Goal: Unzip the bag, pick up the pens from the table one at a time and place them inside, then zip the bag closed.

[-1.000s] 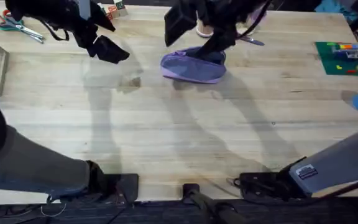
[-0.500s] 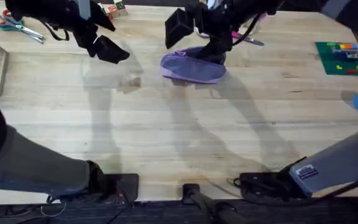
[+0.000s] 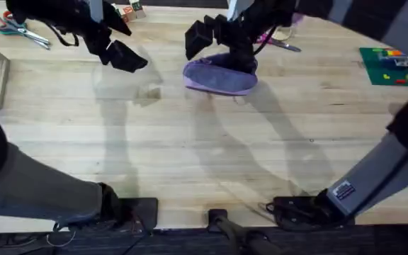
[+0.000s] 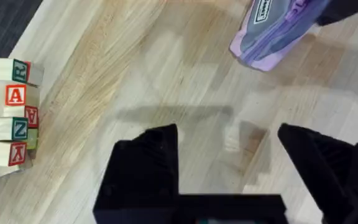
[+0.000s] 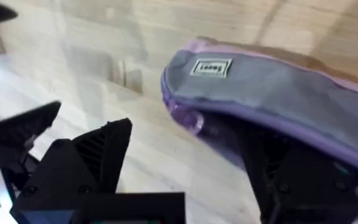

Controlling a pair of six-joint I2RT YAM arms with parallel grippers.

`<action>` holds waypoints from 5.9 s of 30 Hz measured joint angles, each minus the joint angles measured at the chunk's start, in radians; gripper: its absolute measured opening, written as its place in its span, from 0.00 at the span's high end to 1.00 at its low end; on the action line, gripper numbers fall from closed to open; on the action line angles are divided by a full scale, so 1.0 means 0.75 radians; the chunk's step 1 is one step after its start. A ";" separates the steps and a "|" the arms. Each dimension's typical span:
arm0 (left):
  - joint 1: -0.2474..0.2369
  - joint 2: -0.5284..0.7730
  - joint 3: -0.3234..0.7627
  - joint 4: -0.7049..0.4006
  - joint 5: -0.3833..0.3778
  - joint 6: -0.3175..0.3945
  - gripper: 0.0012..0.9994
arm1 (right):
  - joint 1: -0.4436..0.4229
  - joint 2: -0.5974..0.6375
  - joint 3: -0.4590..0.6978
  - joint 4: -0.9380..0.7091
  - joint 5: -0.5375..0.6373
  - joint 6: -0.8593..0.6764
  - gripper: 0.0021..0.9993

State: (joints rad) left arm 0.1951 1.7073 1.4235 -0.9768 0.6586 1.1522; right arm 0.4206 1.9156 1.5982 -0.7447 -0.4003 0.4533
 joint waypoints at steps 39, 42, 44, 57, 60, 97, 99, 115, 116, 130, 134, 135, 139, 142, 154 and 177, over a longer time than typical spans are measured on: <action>0.000 0.000 0.000 0.000 0.000 0.000 0.01 | -0.021 0.058 -0.021 0.366 -0.548 0.125 0.00; 0.000 -0.001 0.000 0.000 0.000 0.000 0.01 | -0.021 0.064 -0.027 0.397 -0.605 0.125 0.00; 0.000 0.000 0.000 0.000 0.000 0.000 0.01 | -0.020 0.071 -0.027 0.403 -0.635 0.125 0.00; 0.000 0.000 0.000 0.000 0.000 0.000 0.01 | -0.020 0.073 -0.031 0.404 -0.684 0.145 0.00; 0.000 0.000 0.000 0.000 0.000 0.000 0.01 | -0.020 0.073 -0.031 0.404 -0.684 0.145 0.00; 0.000 0.000 0.000 -0.015 -0.007 0.054 0.01 | 0.109 -0.299 -0.030 0.175 -0.290 -0.136 0.00; 0.000 0.000 0.000 -0.034 -0.008 0.114 0.01 | 0.150 -0.344 -0.030 0.157 -0.173 -0.168 0.00; 0.037 0.007 0.000 -0.229 0.025 0.636 0.01 | 0.603 -0.475 -0.030 0.145 0.946 -0.238 0.00; 0.058 0.016 0.000 -0.252 0.049 0.670 0.00 | 0.609 -0.475 -0.030 0.145 0.975 -0.238 0.00; 0.264 0.221 0.000 -0.411 0.376 1.022 0.01 | 0.620 -0.475 -0.030 0.145 1.094 -0.238 0.00; 0.264 0.270 0.000 -0.409 0.401 1.039 0.00 | 0.624 -0.475 -0.030 0.145 1.098 -0.238 0.00; 0.264 0.278 0.000 -0.408 0.404 1.042 0.01 | 0.624 -0.475 -0.030 0.145 1.098 -0.238 0.00; 0.264 0.285 0.000 -0.409 0.419 1.048 0.01 | 0.624 -0.475 -0.030 0.145 1.098 -0.238 0.00; 0.264 0.285 0.000 -0.409 0.424 1.048 0.01 | 0.624 -0.475 -0.030 0.144 1.098 -0.238 0.00; 0.264 0.285 0.000 -0.409 0.424 1.048 0.01 | 0.624 -0.475 -0.030 0.018 0.941 -0.071 0.00; 0.264 0.285 0.000 -0.409 0.424 1.049 0.01 | 0.773 -0.329 -0.030 -0.060 1.058 0.134 0.00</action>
State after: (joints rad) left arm 0.3935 1.9213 1.4235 -1.2835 0.9768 1.9388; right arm 1.0003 1.6688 1.5757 -0.7899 0.3933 0.5541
